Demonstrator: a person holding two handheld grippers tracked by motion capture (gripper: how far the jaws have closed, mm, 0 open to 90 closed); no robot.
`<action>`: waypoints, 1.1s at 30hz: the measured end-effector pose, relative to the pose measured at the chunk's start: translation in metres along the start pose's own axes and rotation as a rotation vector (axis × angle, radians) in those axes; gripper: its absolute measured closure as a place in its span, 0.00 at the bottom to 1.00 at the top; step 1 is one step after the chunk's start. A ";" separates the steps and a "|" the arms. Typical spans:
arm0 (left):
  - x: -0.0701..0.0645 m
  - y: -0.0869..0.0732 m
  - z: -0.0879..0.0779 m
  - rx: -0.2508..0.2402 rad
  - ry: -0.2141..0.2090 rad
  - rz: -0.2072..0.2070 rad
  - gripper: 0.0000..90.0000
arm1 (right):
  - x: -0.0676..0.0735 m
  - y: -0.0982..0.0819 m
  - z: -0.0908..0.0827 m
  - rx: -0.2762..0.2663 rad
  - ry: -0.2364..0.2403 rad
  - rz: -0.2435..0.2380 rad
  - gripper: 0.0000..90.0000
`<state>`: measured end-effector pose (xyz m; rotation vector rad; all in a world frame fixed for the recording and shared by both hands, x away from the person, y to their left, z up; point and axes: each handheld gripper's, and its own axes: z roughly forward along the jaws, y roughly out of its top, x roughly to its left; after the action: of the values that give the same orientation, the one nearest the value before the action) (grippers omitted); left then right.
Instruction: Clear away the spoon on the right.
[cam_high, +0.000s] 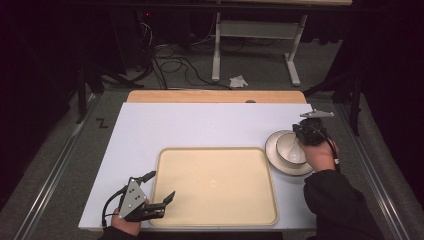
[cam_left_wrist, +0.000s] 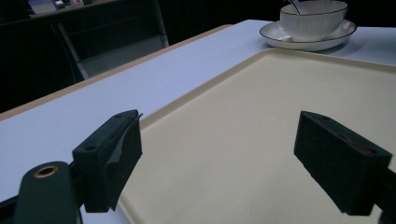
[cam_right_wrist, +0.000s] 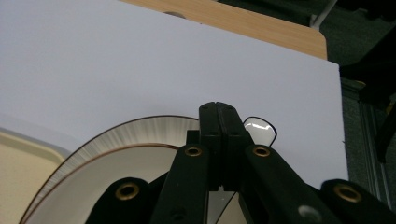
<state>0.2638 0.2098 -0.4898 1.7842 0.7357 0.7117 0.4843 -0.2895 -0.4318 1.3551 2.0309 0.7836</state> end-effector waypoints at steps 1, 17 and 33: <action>0.000 0.000 0.000 0.000 -0.001 0.000 0.18 | -0.003 -0.001 -0.002 0.001 0.000 0.005 1.00; -0.002 0.001 0.003 0.006 -0.007 0.015 0.18 | -0.035 -0.038 -0.031 -0.010 -0.014 0.060 1.00; -0.002 0.001 0.003 0.008 -0.006 0.014 0.18 | -0.031 -0.069 -0.059 -0.060 0.032 0.070 1.00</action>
<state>0.2652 0.2061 -0.4899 1.7995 0.7235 0.7141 0.4094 -0.3501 -0.4389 1.3946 1.9770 0.8960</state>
